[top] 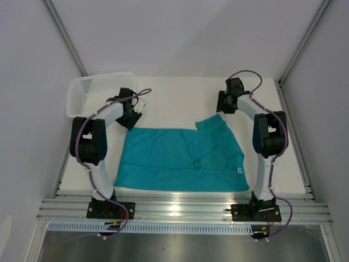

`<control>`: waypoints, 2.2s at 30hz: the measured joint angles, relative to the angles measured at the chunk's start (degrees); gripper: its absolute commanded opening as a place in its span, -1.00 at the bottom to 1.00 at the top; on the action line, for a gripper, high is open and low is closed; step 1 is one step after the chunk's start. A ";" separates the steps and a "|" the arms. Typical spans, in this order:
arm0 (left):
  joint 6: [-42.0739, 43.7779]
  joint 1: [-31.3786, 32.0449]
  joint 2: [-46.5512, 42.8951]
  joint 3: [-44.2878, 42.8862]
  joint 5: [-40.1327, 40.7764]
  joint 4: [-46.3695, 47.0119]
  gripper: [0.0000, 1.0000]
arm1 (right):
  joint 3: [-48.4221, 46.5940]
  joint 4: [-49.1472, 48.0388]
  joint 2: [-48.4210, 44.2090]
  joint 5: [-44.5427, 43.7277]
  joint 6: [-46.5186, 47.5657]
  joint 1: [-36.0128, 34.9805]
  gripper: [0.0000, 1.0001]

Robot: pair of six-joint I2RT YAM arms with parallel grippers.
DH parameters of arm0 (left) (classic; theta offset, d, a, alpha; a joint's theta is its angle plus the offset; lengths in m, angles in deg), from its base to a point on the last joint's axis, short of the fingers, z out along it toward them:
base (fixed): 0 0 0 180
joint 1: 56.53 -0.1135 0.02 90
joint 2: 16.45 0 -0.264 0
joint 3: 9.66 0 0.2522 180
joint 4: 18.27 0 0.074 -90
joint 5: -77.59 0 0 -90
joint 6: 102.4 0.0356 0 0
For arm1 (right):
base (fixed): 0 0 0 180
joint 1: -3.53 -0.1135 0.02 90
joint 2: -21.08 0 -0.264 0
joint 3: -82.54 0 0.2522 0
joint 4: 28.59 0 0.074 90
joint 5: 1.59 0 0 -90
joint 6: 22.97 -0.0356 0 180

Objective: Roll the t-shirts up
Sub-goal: Fold the tshirt

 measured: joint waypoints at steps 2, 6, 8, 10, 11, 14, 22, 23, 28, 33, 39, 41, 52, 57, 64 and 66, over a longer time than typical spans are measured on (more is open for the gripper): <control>0.00 -0.24 0.70 -0.31 -0.70 -0.20 0.04 | -0.02 -0.35 0.20 0.00 0.35 0.07 0.05; 0.50 -0.31 2.43 -0.90 -2.73 -0.55 0.07 | -0.04 -0.31 1.68 -0.44 1.16 0.17 0.10; 0.68 -0.31 3.30 -1.27 -3.93 -1.03 0.06 | -0.04 -0.28 2.60 -0.61 1.79 0.22 0.09; 1.05 -0.31 3.85 -2.08 -4.66 -1.55 0.03 | -0.04 -0.37 3.13 -0.20 2.36 0.22 0.08; 1.07 -0.31 4.11 -2.43 -4.96 -1.68 0.01 | -0.04 -0.35 3.13 0.20 2.58 0.22 0.08; 1.29 -0.35 4.44 -2.73 -5.90 -1.95 -0.24 | 0.70 -1.27 2.95 1.46 3.41 0.22 -0.01; 1.57 -0.37 4.63 -2.78 -8.26 -2.32 -0.95 | 5.14 -4.37 0.83 5.86 3.89 0.48 -0.39; 1.57 -0.37 4.63 -2.78 -8.28 -2.29 -0.98 | 5.33 -4.44 0.74 6.47 3.85 0.48 -0.44; 1.99 -0.37 4.35 -2.23 -8.35 -1.57 -0.99 | 6.67 -4.79 0.28 8.90 3.65 0.50 -1.00; 3.74 -0.46 1.90 1.36 -8.98 0.83 -0.99 | 8.55 -4.33 -1.14 10.97 3.43 0.59 -1.00; 6.45 -0.57 -1.97 6.16 -10.64 1.57 -0.99 | 13.29 -3.65 -8.17 11.91 2.99 0.70 -1.00; 7.45 -0.57 -4.02 8.07 -11.41 1.77 -0.99 | 15.80 -4.07 -12.90 11.96 2.16 0.70 -1.00; 14.19 -0.59 -17.75 18.58 -15.02 4.20 -0.99 | 38.88 -7.56 -43.50 11.32 -2.93 0.70 -1.00; 17.38 -0.90 -21.92 23.39 -15.93 4.81 -0.99 | 45.59 -6.32 -51.63 10.38 -5.33 0.00 -1.00; 20.06 -2.38 -26.64 26.88 -16.35 5.03 -0.99 | 52.04 -3.17 -63.91 8.83 -8.15 -1.36 -1.00; 20.26 -2.62 -28.02 27.41 -16.61 5.18 -0.99 | 53.22 -2.47 -66.42 8.61 -8.85 -1.62 -1.00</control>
